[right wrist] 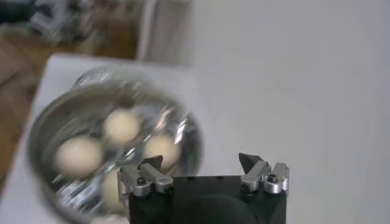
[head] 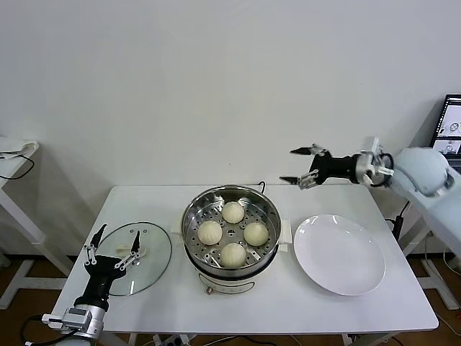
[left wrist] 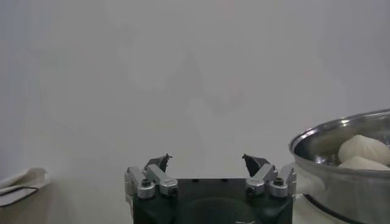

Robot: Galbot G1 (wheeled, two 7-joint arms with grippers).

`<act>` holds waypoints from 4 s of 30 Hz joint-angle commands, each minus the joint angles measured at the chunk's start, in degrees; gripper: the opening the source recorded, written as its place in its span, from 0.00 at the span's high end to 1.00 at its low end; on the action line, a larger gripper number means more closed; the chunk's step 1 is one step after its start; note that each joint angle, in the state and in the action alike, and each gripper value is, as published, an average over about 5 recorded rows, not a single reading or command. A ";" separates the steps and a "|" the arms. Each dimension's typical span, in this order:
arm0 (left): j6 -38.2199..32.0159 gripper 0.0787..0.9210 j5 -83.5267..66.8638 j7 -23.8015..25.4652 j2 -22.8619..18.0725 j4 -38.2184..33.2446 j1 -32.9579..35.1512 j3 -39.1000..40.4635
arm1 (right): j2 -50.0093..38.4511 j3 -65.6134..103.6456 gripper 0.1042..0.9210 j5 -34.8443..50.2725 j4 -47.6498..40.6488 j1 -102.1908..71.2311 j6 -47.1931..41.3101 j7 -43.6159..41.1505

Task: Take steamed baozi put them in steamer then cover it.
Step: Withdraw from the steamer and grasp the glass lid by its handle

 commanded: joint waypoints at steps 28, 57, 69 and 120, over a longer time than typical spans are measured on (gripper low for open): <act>-17.02 0.12 39.81 -10.87 1.57 13.67 -0.77 -0.70 | 42.12 40.65 0.12 -15.53 15.89 -64.55 28.02 34.84; -18.17 0.12 82.21 -26.07 3.80 33.37 -13.45 -4.87 | 43.87 37.15 0.12 -18.11 12.13 -62.54 28.06 34.80; -17.13 0.12 82.30 -25.31 4.31 37.22 -18.98 -3.87 | 43.73 37.24 0.12 -18.45 12.13 -62.48 28.00 34.75; -12.92 0.87 79.88 -25.51 4.03 24.60 -15.96 -4.67 | 44.19 36.80 0.12 -19.09 12.26 -61.91 28.79 34.88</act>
